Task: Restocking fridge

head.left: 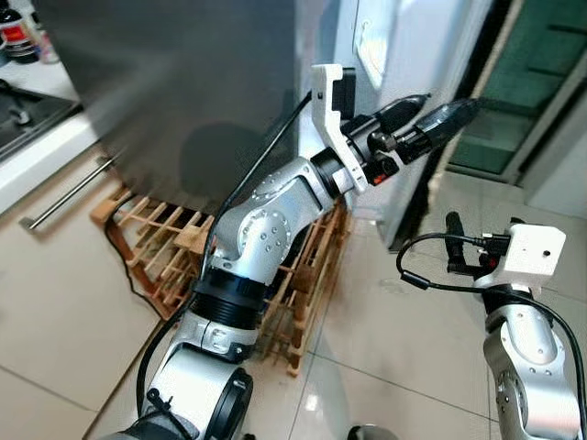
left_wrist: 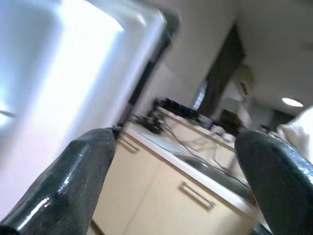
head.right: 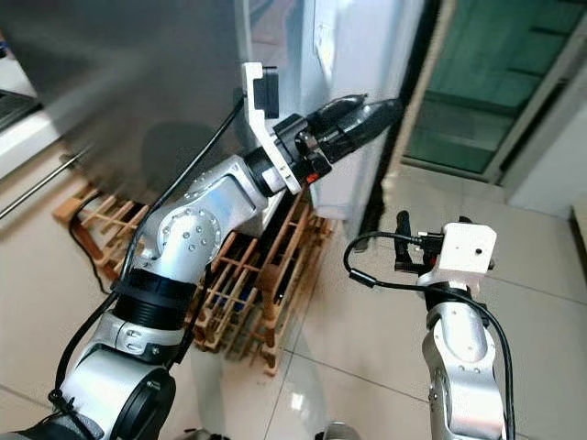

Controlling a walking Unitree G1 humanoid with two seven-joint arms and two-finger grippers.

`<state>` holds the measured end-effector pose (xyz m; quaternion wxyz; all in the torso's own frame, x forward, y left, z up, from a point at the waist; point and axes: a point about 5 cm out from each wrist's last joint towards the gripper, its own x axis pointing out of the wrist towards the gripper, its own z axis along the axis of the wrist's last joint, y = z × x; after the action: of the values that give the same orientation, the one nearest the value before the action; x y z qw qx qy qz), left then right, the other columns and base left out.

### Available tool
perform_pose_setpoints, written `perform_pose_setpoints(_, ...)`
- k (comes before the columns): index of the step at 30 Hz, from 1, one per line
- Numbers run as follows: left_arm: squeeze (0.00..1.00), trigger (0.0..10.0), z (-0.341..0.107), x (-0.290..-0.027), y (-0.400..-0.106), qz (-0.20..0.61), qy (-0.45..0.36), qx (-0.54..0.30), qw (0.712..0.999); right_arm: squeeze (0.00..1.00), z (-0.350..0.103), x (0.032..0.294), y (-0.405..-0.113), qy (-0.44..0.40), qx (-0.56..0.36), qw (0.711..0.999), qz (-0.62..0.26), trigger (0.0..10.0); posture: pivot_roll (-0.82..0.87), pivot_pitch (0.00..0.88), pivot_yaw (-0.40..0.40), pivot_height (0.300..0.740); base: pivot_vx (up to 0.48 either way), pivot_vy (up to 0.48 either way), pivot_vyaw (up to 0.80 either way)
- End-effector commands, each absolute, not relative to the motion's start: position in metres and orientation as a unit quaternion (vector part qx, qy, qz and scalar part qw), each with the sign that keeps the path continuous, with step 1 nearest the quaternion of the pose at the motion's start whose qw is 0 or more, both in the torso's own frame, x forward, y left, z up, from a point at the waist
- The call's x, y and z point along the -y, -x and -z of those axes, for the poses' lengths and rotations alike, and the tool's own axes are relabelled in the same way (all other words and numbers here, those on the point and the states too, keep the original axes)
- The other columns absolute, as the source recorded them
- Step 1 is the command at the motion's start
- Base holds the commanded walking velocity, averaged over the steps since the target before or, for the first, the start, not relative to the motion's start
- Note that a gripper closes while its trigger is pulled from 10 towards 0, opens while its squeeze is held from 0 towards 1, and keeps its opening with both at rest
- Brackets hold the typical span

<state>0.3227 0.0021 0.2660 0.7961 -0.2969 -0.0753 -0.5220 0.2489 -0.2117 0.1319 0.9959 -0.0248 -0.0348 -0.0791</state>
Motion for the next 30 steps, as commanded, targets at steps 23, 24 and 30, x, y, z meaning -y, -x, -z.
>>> perform_pose_setpoints(23, 0.0, 10.0, -0.16, -0.258, -0.263, -0.126, 0.071, 0.018, 0.989, 0.0, -0.131, 0.177, -0.3, -0.005, 0.015, 1.0, -0.019, 10.0, -0.03, 0.048, -0.014, 0.74, 0.0, 0.0, 0.1)
perform_pose_setpoints(24, 0.0, 10.0, -0.16, -0.255, -0.262, -0.13, 0.067, 0.019, 0.989, 0.0, -0.13, 0.175, -0.301, -0.009, 0.013, 1.0, -0.023, 10.0, -0.02, 0.048, -0.014, 0.74, 0.0, -0.244, 0.51)
perform_pose_setpoints(30, 0.0, 10.0, -0.16, -0.239, -0.257, -0.139, 0.068, 0.018, 0.988, 0.0, -0.129, 0.154, -0.308, -0.022, 0.014, 0.997, -0.066, 10.0, -0.01, 0.038, -0.002, 0.74, 0.0, -0.48, 0.47)
